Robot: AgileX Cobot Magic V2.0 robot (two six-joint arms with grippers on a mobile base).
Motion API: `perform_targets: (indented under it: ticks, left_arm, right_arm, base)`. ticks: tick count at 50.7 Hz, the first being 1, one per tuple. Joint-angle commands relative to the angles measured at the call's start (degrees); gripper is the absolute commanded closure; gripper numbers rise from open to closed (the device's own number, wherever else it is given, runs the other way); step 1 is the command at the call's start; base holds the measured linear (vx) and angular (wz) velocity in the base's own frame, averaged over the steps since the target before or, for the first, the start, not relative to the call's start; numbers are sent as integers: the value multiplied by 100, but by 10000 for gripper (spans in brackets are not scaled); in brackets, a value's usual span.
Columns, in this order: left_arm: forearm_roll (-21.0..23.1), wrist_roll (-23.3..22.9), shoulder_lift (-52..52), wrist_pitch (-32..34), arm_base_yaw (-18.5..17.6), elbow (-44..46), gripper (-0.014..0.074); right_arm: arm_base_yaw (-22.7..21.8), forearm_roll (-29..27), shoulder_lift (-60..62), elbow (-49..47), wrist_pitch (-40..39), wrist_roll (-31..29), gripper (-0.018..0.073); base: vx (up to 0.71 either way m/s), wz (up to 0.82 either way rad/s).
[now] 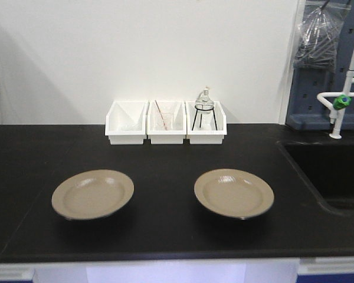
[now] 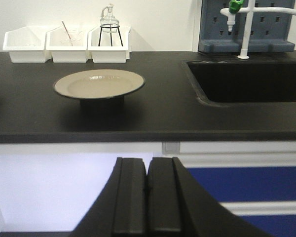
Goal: Arrange circular plates on left workspace
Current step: 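Drive the base forward toward the two tan plates on the counter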
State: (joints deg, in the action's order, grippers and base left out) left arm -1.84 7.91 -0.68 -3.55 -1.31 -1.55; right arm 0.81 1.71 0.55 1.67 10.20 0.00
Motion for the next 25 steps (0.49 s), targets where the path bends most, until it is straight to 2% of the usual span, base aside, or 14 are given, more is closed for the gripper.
perform_targets:
  ticks: [1,25]
  left_arm:
    - [4,-53,-26,479,-36,-117,596]
    - [4,-53,-26,479,-36,-117,596]
  right_arm:
    - [-20,72,52,123,-467,0,564]
    - [-20,72,52,123,-467,0,564]
  base:
    - [48,1]
    - [43,2]
